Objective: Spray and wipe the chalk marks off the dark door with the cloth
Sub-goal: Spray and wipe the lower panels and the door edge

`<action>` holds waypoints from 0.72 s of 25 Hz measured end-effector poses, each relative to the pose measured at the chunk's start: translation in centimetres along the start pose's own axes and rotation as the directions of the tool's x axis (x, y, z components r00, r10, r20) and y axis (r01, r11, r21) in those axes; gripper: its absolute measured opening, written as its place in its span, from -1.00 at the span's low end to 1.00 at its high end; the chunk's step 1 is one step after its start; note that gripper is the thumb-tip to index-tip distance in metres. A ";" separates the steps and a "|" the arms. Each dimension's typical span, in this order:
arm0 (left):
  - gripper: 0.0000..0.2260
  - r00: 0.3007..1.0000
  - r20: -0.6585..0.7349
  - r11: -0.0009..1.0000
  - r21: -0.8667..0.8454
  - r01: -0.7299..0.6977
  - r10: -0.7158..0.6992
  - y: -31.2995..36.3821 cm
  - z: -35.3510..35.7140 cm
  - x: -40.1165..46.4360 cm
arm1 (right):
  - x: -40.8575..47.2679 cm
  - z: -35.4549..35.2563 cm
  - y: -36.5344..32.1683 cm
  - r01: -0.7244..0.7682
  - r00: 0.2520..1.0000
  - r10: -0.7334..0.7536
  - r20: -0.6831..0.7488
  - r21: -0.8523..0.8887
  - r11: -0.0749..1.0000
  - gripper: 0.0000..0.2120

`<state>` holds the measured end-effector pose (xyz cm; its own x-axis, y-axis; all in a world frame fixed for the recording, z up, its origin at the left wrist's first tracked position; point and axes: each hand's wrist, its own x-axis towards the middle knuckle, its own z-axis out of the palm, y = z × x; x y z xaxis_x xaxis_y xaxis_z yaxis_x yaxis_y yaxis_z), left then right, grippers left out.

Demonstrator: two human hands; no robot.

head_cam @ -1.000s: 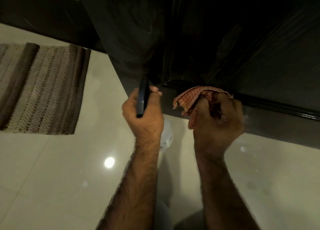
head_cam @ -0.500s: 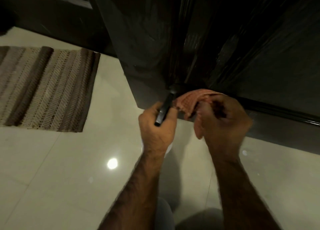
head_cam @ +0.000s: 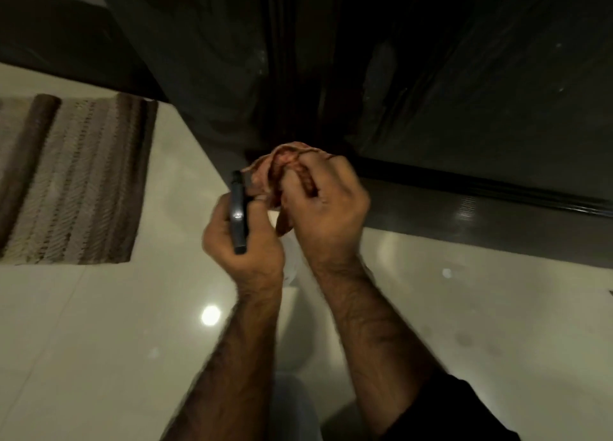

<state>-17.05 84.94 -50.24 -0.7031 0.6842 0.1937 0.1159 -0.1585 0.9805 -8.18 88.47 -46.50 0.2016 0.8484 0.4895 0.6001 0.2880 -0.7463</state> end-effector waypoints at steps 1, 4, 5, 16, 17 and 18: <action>-0.91 1.000 -0.006 1.000 -0.004 -0.006 0.006 -0.2 0.0 0.1 | -0.1 0.0 0.6 0.068 0.997 -0.067 0.029 -0.035 0.997 -0.86; -0.88 0.996 0.085 1.000 0.023 0.000 -0.002 -0.2 0.8 -1.5 | -0.1 -2.0 3.2 0.226 0.964 -0.174 0.202 -0.276 0.934 -0.59; -0.86 0.991 0.129 0.999 0.030 0.013 -0.017 0.3 1.4 -2.4 | -0.1 -3.4 4.4 0.246 0.959 -0.182 0.216 -0.318 0.916 -0.55; -0.91 0.696 0.690 0.974 0.061 0.219 -0.200 4.9 12.0 -14.7 | 0.4 -26.9 18.6 -0.453 0.386 0.652 -0.652 0.482 0.750 -0.93; -0.90 0.668 0.722 0.980 0.068 0.189 -0.179 5.7 13.1 -15.6 | 0.0 -27.8 19.7 -0.430 0.351 0.699 -0.623 0.556 0.712 -0.91; -0.90 0.642 0.748 0.984 0.091 0.151 -0.168 6.5 14.2 -16.6 | -0.4 -27.9 20.0 -0.420 0.367 0.690 -0.624 0.551 0.721 -0.88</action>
<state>5.30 82.69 -46.63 0.0545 0.9984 -0.0160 0.0715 0.0121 0.9974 25.37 81.48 -49.00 0.9709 0.2332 -0.0543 -0.0785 0.0956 -0.9923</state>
